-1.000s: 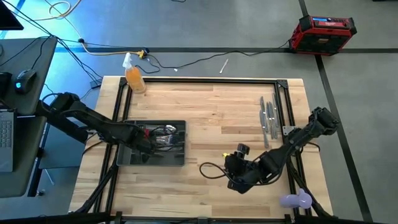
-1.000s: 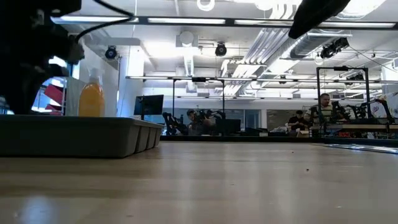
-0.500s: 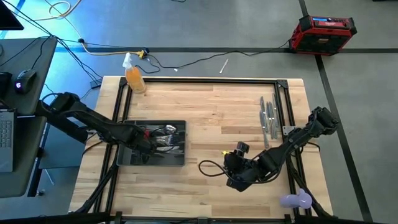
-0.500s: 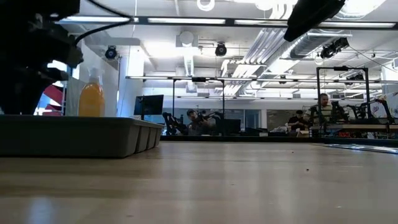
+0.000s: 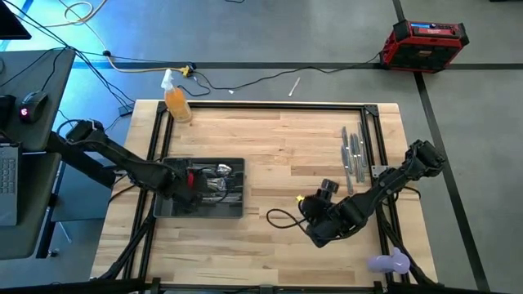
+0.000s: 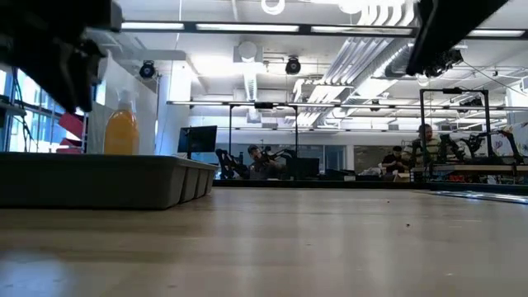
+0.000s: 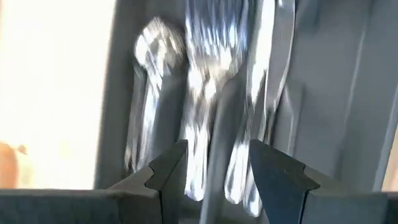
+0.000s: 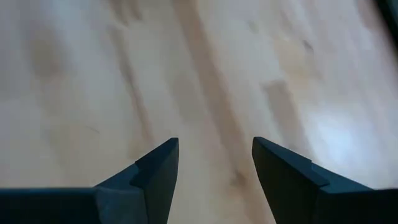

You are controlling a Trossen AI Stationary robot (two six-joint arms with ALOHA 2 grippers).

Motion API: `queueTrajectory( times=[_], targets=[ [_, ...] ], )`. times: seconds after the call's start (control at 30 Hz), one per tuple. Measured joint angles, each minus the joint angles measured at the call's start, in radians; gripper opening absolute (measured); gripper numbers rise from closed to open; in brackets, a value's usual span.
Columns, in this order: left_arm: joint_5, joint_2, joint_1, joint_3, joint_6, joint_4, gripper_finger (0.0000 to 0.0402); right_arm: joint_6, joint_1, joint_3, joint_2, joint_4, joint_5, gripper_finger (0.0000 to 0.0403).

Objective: Sort silverware
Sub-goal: Put the silver knife into the black silverware tray

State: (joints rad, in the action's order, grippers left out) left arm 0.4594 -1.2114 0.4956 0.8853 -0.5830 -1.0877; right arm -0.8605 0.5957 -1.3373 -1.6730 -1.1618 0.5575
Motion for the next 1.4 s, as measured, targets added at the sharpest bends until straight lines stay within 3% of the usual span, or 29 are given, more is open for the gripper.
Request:
queueTrajectory(
  times=[0.13, 0.23, 0.4, 0.5, 0.63, 0.8, 0.9, 1.03, 1.23, 1.4],
  targets=[
    [0.155, 0.000, 0.056, 0.009, -0.039, 0.082, 0.0151, -0.089, -0.024, 0.000, 0.000, -0.220, -0.001, 0.0195],
    [0.206, 0.000, 0.079, 0.009, -0.037, 0.171, 0.0151, -0.185, -0.069, 0.003, 0.005, -0.420, -0.005, 0.0195],
    [0.209, 0.000, 0.104, 0.009, 0.013, 0.307, 0.0151, -0.099, -0.213, 0.167, 0.195, -0.253, -0.089, 0.0195],
    [0.228, -0.001, 0.115, 0.009, 0.036, 0.349, 0.0151, -0.169, -0.327, 0.316, 0.321, -0.238, -0.147, 0.0195],
    [0.277, -0.002, 0.128, 0.008, 0.045, 0.356, 0.0151, -0.256, -0.457, 0.506, 0.469, -0.078, -0.263, 0.0195],
    [0.306, -0.002, 0.126, 0.008, 0.051, 0.367, 0.0151, -0.254, -0.561, 0.695, 0.547, 0.168, -0.342, 0.0195],
    [0.320, -0.002, 0.116, 0.008, 0.126, 0.444, 0.0151, -0.279, -0.608, 0.756, 0.541, 0.192, -0.346, 0.0195],
    [0.293, -0.003, 0.072, 0.009, 0.268, 0.609, 0.0151, -0.313, -0.648, 0.798, 0.517, 0.195, -0.352, 0.0195],
    [0.141, -0.013, -0.051, 0.009, 0.470, 0.815, 0.0146, -0.286, -0.679, 0.830, 0.470, 0.281, -0.417, 0.0194],
    [-0.035, -0.113, -0.180, 0.008, 0.616, 0.996, 0.0122, -0.278, -0.646, 0.827, 0.439, 0.441, -0.445, 0.0194]
  ],
)
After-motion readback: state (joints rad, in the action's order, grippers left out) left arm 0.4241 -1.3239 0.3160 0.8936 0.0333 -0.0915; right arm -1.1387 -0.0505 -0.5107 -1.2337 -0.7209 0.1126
